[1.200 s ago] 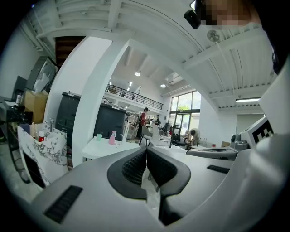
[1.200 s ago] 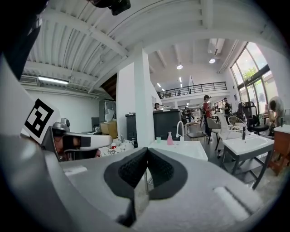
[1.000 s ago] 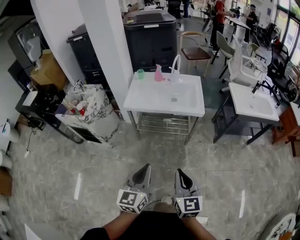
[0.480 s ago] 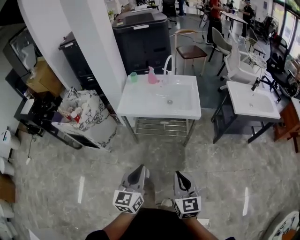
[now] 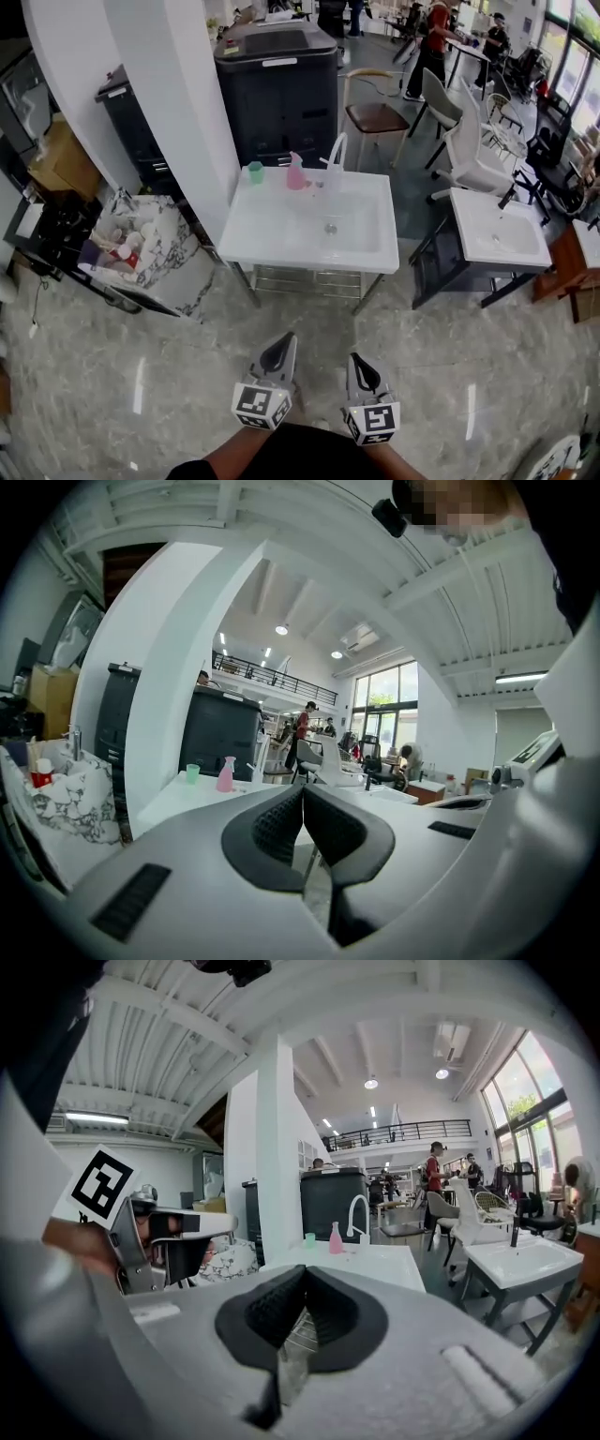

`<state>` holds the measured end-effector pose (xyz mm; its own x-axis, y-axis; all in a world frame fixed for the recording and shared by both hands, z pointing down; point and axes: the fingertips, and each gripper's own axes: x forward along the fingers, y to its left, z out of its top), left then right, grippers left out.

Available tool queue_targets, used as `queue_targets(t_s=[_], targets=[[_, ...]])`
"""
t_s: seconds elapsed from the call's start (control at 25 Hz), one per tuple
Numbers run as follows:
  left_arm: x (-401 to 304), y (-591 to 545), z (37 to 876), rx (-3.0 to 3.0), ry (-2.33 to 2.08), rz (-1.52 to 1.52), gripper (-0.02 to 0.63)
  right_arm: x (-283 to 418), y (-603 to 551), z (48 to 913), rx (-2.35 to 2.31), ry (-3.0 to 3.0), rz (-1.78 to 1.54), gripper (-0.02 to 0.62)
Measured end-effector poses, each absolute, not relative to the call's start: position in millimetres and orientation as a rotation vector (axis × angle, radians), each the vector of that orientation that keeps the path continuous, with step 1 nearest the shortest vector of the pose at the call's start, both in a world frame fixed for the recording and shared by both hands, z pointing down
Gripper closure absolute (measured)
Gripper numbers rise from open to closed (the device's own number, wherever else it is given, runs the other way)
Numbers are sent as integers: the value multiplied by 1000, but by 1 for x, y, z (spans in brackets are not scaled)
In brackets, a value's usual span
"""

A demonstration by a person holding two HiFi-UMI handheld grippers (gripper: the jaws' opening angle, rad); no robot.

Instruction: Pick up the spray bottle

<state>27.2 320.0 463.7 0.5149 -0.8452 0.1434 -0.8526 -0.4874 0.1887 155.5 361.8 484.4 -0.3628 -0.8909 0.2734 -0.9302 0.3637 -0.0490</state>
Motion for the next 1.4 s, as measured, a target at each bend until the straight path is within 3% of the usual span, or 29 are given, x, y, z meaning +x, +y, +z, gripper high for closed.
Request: queue_targets(t_s=[0.64,1.4], targets=[[-65,115,480,2548,-1345,44,589,29,125,489,1566,-2394,262,597],[-106,5,487,2492,-1363,55,589,-1,10,466,1657,-2477,229,597]])
